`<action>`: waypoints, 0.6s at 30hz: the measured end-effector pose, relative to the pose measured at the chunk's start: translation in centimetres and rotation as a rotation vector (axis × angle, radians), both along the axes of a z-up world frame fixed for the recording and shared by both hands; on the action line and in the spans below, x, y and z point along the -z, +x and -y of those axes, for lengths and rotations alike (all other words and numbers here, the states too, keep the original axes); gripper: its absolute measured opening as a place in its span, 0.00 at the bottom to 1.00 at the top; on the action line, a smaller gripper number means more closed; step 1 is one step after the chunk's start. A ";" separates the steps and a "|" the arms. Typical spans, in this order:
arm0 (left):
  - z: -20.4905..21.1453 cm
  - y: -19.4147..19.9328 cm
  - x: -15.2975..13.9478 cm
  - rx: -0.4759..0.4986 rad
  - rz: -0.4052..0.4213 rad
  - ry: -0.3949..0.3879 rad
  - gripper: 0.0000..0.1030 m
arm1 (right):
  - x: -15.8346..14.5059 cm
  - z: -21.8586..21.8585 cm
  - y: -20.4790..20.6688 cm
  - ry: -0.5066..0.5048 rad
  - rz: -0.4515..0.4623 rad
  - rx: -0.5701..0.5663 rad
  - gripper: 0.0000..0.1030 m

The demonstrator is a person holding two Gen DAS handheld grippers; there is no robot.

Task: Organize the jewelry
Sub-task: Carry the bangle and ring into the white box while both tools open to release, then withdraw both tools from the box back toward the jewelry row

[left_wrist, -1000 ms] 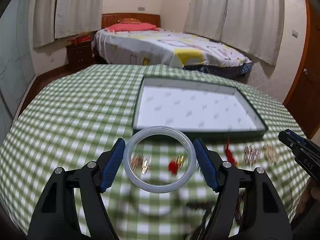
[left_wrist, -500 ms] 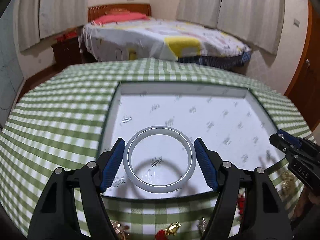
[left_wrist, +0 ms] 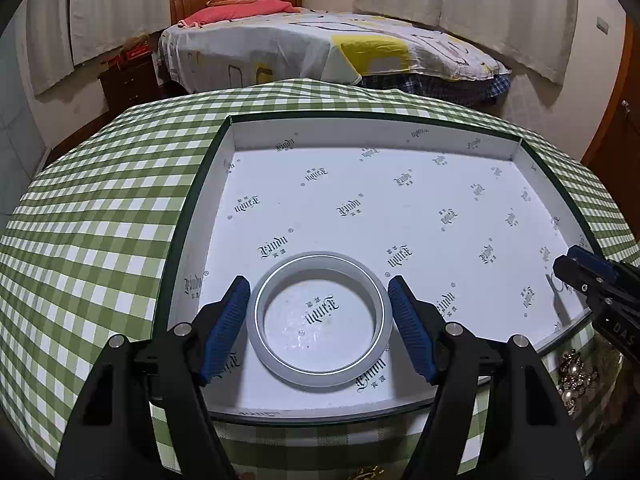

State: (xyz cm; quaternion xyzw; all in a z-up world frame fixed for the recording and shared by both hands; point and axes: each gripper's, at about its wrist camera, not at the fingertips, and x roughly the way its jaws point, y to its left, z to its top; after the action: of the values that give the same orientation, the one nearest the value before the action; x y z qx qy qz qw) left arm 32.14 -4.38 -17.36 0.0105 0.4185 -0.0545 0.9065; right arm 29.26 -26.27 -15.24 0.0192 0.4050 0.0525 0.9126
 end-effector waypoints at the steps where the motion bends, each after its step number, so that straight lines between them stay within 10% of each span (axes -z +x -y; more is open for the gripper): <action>1: 0.1 0.0 0.0 0.002 0.001 -0.002 0.69 | -0.1 0.0 -0.1 -0.003 0.003 -0.001 0.43; 18: -0.1 -1.0 -1.2 -0.016 0.049 -0.002 0.77 | -0.9 -0.2 -1.1 0.019 0.041 0.022 0.46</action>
State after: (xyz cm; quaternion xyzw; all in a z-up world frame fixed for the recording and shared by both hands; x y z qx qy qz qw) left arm 31.09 -4.23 -16.14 0.0076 0.3962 -0.0474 0.9169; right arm 28.11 -26.05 -14.38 0.0312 0.3853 0.0466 0.9211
